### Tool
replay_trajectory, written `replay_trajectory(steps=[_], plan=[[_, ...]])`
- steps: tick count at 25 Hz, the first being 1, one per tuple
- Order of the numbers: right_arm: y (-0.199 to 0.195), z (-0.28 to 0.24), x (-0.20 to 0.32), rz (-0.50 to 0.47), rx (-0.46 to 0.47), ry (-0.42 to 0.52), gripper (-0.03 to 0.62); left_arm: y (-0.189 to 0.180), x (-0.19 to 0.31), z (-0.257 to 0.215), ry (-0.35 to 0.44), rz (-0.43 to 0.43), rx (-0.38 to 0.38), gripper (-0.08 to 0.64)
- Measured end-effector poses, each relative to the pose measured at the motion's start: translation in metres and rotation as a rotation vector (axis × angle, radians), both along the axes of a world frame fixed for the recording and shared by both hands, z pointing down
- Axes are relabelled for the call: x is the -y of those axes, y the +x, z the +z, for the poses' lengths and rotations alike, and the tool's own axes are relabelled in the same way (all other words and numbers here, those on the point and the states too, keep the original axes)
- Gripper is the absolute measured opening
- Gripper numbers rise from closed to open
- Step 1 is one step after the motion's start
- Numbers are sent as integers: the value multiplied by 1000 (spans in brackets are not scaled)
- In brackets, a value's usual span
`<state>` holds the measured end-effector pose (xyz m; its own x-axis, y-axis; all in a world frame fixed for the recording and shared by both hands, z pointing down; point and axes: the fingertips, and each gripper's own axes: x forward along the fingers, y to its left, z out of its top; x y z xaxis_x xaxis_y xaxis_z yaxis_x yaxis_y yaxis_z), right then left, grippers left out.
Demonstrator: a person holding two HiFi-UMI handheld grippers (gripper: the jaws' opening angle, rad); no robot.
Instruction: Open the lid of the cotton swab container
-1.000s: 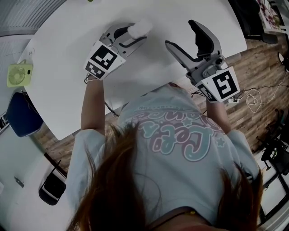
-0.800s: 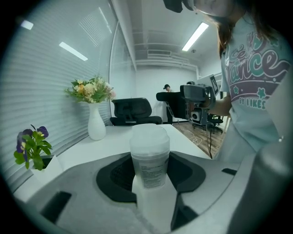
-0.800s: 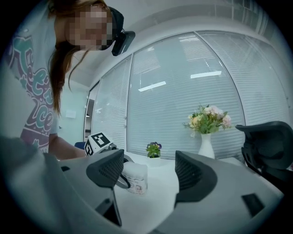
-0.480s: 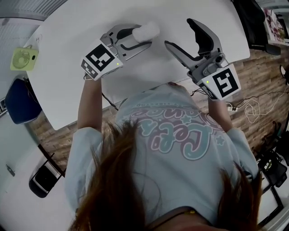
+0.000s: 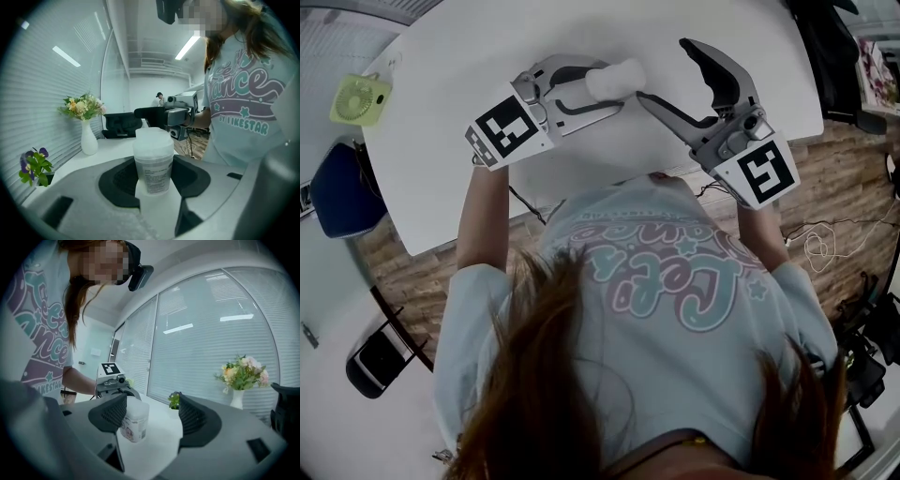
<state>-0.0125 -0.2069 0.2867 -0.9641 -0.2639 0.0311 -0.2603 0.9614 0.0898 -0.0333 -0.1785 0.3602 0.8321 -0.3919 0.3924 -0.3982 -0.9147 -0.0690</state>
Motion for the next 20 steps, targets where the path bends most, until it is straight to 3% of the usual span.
replay_trajectory(steps=[12,16,20], plan=[[-19,-10,-40,-307,-35,36,345,6,-22,-19,11,68,-9,189],[-36,-9,-63,-471,-63,31,296,0,-32,-20,11,82,0,189],[-44,-8,-67,-520,-115,61,295,4,-37,-25,18,98,-1,189]])
